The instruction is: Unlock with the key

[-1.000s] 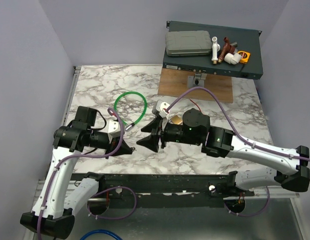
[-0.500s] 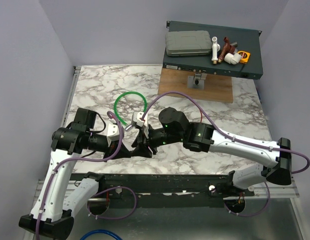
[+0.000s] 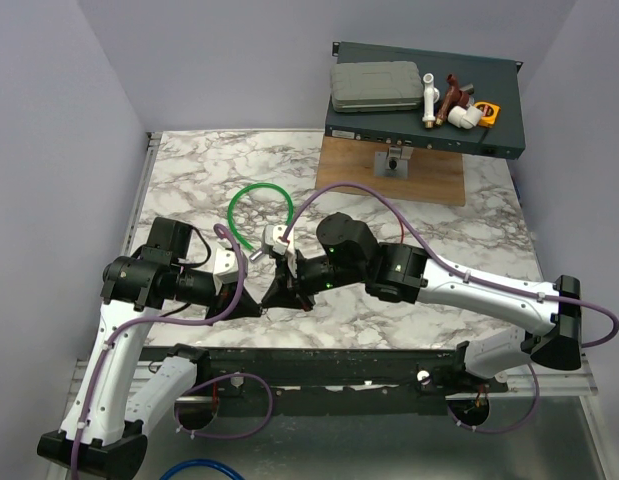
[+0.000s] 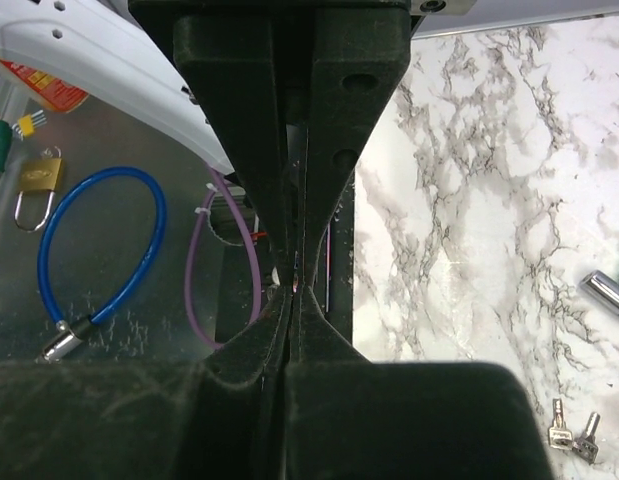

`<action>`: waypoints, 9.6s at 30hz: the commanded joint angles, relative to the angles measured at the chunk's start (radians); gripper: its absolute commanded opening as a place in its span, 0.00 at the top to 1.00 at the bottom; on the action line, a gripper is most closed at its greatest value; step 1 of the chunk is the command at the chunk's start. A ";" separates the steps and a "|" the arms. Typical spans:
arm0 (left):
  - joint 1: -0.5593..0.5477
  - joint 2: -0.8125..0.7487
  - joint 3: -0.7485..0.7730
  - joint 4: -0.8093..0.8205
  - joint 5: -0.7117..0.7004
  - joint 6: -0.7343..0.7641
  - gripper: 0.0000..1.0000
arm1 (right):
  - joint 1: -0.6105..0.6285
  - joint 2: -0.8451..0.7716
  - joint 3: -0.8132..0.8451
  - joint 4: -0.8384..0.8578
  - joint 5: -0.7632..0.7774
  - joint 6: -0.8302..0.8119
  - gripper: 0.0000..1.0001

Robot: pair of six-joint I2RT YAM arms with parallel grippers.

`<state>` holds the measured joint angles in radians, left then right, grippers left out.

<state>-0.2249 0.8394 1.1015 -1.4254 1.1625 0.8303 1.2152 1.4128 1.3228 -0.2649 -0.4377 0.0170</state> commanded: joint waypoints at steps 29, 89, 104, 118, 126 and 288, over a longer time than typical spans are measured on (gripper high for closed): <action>-0.004 -0.077 0.000 0.221 -0.110 -0.260 0.39 | 0.000 -0.253 -0.447 0.551 0.182 0.291 0.99; -0.556 1.267 0.498 0.781 -1.023 -0.545 1.00 | 0.000 -0.724 -0.279 -0.002 0.573 0.218 0.99; -0.599 1.198 0.344 0.732 -0.883 -0.598 1.00 | 0.001 -0.702 -0.236 -0.032 0.557 0.206 0.99; -0.640 1.096 0.262 0.759 -0.491 -0.693 0.65 | 0.000 -0.677 -0.223 -0.055 0.599 0.211 0.99; -0.581 1.037 0.381 0.689 -0.488 -0.525 0.51 | 0.001 -0.686 -0.215 -0.057 0.613 0.213 0.99; -0.738 1.107 0.210 0.831 -0.965 -0.807 0.02 | 0.001 -0.649 -0.045 -0.103 0.587 0.115 0.99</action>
<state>-0.9115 1.9171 1.3235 -0.5945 0.2787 -0.0437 1.2098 0.7792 1.2575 -0.3470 0.1486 0.1463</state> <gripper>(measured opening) 0.981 0.009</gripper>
